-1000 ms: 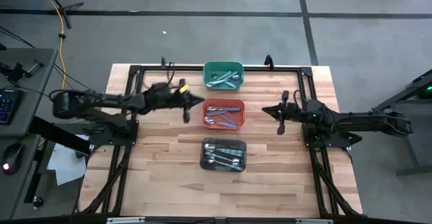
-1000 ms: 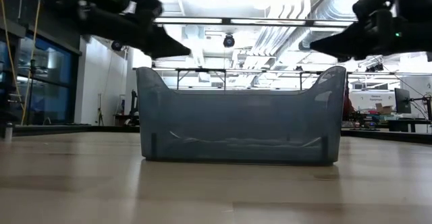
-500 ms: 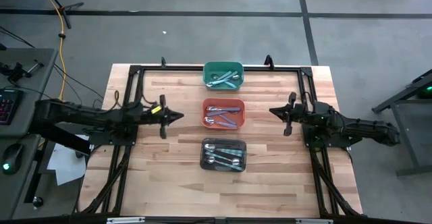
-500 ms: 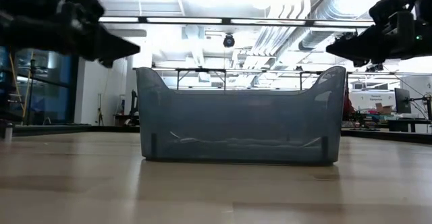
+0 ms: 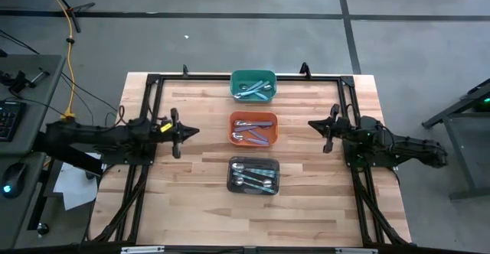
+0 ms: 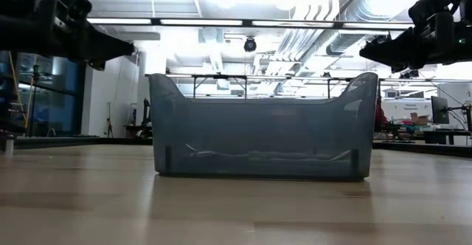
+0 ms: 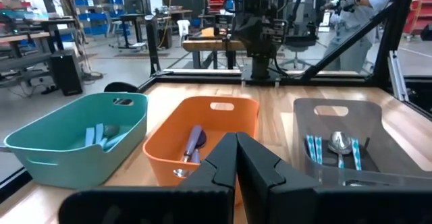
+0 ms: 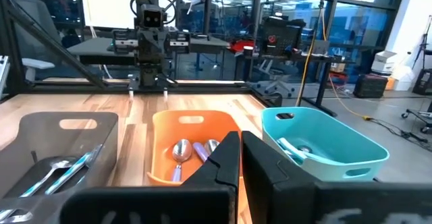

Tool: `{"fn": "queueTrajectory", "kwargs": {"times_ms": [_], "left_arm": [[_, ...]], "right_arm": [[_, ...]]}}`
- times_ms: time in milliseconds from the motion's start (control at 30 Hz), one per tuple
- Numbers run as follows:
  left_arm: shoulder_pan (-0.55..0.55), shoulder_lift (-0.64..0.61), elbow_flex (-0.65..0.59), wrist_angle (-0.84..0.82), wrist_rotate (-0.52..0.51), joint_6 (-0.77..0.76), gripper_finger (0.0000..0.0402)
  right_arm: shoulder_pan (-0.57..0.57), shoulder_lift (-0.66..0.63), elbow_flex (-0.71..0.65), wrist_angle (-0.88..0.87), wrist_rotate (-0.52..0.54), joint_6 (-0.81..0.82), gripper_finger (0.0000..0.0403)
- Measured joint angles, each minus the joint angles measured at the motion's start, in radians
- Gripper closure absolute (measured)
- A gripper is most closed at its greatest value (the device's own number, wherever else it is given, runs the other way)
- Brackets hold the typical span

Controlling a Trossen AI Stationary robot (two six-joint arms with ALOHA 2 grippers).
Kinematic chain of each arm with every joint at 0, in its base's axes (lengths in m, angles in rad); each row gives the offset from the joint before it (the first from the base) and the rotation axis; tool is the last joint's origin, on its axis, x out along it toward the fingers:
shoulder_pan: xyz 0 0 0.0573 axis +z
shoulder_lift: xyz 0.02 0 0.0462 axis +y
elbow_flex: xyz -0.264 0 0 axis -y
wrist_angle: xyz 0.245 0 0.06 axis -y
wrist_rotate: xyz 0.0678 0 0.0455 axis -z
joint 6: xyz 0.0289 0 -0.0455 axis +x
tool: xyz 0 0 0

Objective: Sort silverware by color (type)
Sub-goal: Return to Home Position

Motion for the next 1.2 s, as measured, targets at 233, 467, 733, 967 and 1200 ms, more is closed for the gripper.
{"fn": "queueTrajectory", "kwargs": {"times_ms": [233,467,733,967,1200], "left_arm": [[0.0,-0.223,0.0,-0.205,-0.002,-0.016,0.0401],[0.0,-0.331,0.0,-0.271,-0.005,0.001,0.0401],[0.0,-0.323,0.001,-0.266,-0.012,-0.024,0.0401],[0.001,-0.309,0.0,-0.265,-0.015,-0.105,0.0402],[0.002,-0.293,0.0,-0.267,-0.021,-0.082,0.0402]], "right_arm": [[-0.021,0.0,0.0,0.001,0.009,-0.014,0.0403],[-0.064,0.001,-0.001,0.001,0.009,-0.002,0.0403],[-0.102,0.003,-0.001,0.001,0.013,0.012,0.0403],[-0.128,0.005,-0.001,0.002,0.019,0.017,0.0403],[-0.135,0.006,-0.001,0.002,0.019,0.002,0.0403]]}}
